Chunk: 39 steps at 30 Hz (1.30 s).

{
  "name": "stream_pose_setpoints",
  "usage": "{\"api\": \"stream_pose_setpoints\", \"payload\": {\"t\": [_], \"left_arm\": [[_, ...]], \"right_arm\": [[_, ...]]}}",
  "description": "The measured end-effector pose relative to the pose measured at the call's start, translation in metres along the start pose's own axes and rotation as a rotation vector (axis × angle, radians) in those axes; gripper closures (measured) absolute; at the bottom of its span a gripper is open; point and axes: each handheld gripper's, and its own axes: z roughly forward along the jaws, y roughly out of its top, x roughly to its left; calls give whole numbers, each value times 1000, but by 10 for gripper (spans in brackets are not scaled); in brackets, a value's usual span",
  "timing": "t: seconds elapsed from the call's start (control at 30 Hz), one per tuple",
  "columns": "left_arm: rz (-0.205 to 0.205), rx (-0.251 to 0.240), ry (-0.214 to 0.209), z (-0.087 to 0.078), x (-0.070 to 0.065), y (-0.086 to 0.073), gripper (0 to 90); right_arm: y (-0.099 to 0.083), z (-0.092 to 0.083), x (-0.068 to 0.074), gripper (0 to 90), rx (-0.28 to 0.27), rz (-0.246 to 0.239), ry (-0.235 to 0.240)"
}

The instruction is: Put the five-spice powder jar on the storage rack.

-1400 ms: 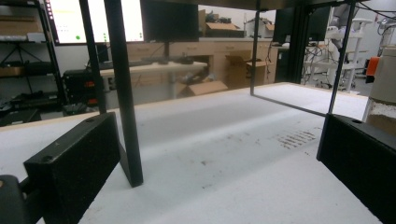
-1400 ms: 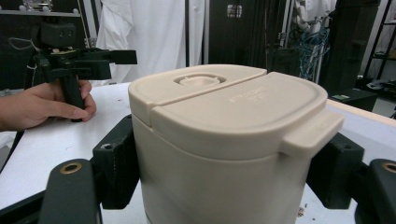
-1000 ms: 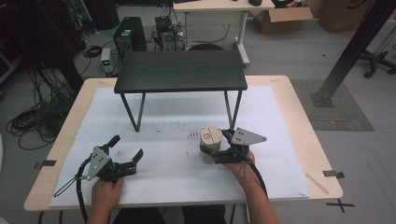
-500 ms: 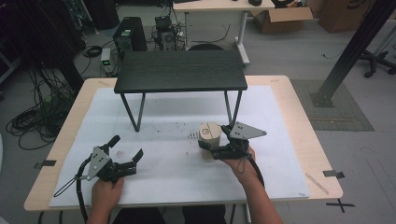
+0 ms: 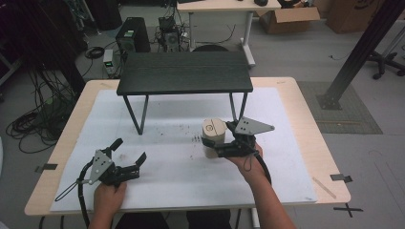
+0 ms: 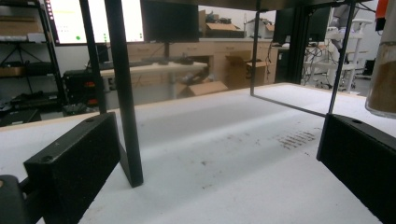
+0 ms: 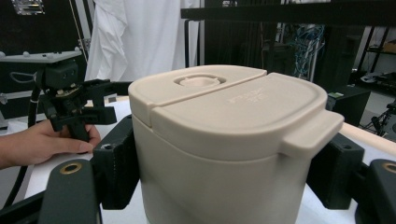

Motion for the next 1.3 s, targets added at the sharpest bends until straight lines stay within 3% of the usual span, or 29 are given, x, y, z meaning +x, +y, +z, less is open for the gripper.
{"api": "stream_pose_setpoints", "payload": {"t": [0.8, 1.3], "left_arm": [[0, 0, 0, 0, 0, 0, 2], [-2, -1, 0, 0, 0, 0, 2]], "right_arm": [[46, -2, -3, 242, -21, -1, 2], [83, 3, -5, 242, -32, -27, 6]]}}
